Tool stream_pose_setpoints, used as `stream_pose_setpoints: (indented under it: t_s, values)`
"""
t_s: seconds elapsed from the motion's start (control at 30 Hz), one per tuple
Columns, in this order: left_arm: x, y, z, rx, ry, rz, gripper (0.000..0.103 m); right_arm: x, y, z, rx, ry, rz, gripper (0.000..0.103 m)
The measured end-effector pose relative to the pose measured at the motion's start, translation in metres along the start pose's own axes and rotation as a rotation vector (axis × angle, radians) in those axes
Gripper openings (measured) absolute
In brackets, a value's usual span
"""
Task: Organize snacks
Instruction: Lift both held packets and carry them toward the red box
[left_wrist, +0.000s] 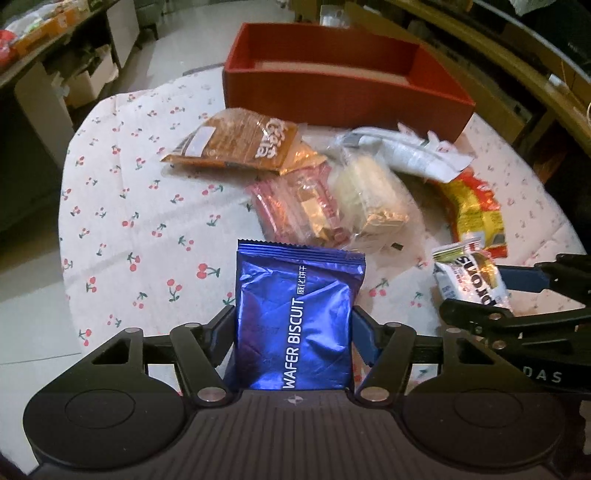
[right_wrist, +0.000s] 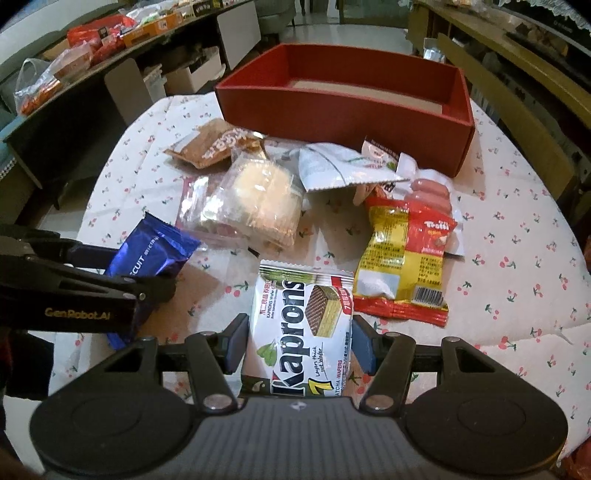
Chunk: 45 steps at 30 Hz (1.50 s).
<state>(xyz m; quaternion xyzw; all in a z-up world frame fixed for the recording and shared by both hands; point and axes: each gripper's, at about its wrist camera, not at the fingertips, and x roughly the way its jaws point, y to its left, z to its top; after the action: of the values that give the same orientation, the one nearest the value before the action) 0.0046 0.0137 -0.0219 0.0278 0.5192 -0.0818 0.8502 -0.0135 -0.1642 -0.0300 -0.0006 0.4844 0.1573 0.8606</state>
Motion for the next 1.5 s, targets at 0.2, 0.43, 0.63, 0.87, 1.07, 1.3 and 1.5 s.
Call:
stream_pose_setpoints:
  t_s: [0.2,0.43,0.63,0.87,1.07,1.3,1.5]
  values:
    - [-0.014,-0.004,0.003,-0.005,-0.036,-0.041,0.070,-0.011,-0.004,0.005,0.024,-0.037,0.007,0.070]
    - [-0.013,-0.011,0.003,0.017,-0.027,-0.065,0.063,-0.012,-0.005,0.005,0.029,-0.034,0.006,0.070]
    - [0.018,-0.013,-0.003,0.048,0.067,-0.011,0.073,-0.008,-0.004,0.002,0.021,-0.011,0.002,0.070]
    - [0.035,-0.022,-0.004,0.064,0.078,0.035,0.088,-0.011,-0.006,0.001,0.030,-0.017,0.007,0.070]
    - [0.027,-0.021,-0.005,0.035,0.067,0.030,0.070,-0.011,-0.008,0.001,0.036,-0.015,0.010,0.070]
    - [0.009,-0.014,-0.003,-0.012,0.028,0.009,0.068,-0.016,-0.007,0.001,0.031,-0.036,0.015,0.070]
    - [-0.013,-0.007,0.000,-0.062,-0.033,-0.030,0.068,-0.024,-0.005,0.003,0.030,-0.068,0.029,0.070]
